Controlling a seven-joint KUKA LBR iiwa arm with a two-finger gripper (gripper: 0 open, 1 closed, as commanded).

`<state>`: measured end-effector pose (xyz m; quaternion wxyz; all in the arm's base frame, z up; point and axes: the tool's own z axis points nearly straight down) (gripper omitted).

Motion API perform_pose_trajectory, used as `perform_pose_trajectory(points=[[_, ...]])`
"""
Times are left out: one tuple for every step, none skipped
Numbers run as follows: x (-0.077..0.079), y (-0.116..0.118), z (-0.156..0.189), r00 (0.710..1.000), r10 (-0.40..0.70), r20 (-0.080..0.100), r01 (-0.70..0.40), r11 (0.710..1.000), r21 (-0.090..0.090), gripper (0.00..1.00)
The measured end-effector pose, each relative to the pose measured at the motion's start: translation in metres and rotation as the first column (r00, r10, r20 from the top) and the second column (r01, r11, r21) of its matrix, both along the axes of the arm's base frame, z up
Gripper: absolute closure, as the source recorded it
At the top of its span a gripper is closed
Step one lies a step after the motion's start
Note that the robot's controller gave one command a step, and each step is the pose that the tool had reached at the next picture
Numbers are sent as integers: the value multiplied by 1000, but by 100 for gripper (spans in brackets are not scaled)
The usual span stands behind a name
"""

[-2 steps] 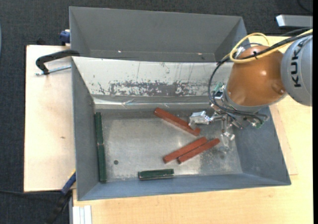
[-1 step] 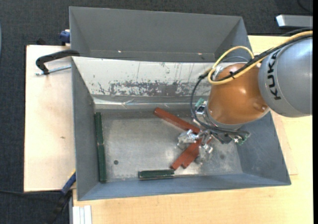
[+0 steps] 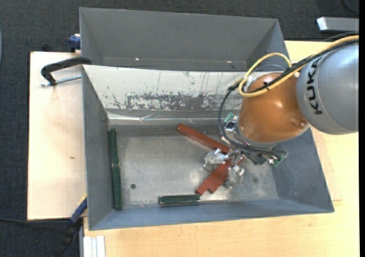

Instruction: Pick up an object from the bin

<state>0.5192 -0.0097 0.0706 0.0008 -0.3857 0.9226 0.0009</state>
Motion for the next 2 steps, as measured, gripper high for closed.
perform_pose_trajectory(points=[[8, -10, 34, 1000, 0, -1, 0, 1000, 1, 100], [22, -17, 144, 1000, -29, 4, 29, 1000, 0, 100]])
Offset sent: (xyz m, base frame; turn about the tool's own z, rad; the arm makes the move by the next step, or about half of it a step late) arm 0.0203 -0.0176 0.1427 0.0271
